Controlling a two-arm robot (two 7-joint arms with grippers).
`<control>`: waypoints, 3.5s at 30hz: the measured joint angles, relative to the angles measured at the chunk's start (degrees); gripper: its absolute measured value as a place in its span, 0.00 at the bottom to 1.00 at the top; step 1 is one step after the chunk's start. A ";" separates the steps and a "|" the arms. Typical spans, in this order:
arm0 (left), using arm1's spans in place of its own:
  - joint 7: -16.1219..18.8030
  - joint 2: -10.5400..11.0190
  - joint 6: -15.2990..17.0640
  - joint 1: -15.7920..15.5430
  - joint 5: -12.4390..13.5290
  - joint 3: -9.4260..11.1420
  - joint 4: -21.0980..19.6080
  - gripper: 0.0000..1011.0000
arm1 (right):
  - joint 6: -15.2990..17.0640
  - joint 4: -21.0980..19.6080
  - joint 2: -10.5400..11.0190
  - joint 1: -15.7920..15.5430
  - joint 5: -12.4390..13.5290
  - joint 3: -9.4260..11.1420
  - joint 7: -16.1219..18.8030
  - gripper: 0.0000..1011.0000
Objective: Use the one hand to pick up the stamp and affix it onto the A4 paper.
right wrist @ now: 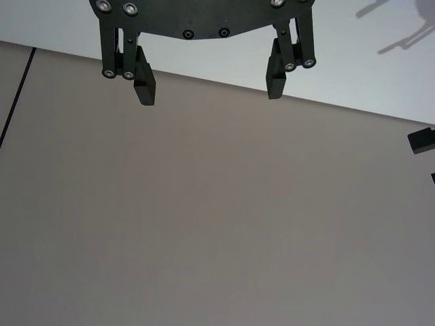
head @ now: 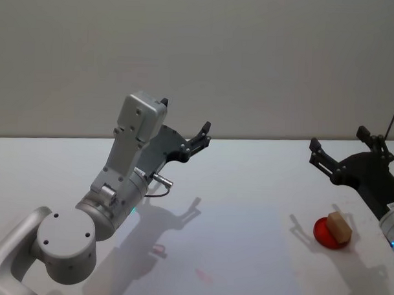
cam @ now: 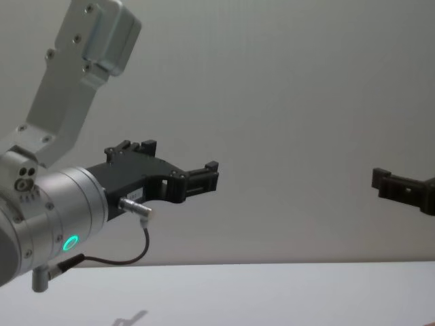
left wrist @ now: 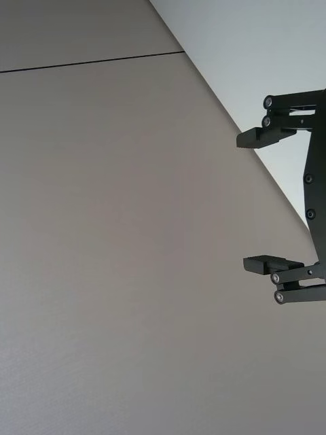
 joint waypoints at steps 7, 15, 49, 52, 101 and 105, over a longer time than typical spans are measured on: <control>0.00 0.00 0.00 0.00 0.00 0.00 0.00 0.99 | 0.00 0.00 0.00 0.00 0.00 0.00 0.00 0.99; 0.00 0.00 0.00 0.00 0.00 0.00 0.00 0.99 | 0.00 0.00 0.00 0.00 0.00 0.00 0.00 0.99; 0.00 0.00 0.00 0.00 0.00 0.00 0.00 0.99 | 2.42 -2.69 3.17 -2.64 1.99 2.22 0.19 0.99; 0.00 0.00 0.00 0.00 0.00 0.00 0.00 0.99 | 3.06 -3.30 4.08 -3.67 2.59 2.72 0.19 0.99; 0.00 0.00 0.00 0.00 0.00 0.00 0.00 0.99 | 7.00 2.37 7.13 -7.32 -0.04 3.48 5.79 0.99; 0.00 0.00 0.00 0.00 0.00 0.00 0.00 0.99 | 7.12 2.82 7.08 -7.21 -0.72 3.40 6.08 0.99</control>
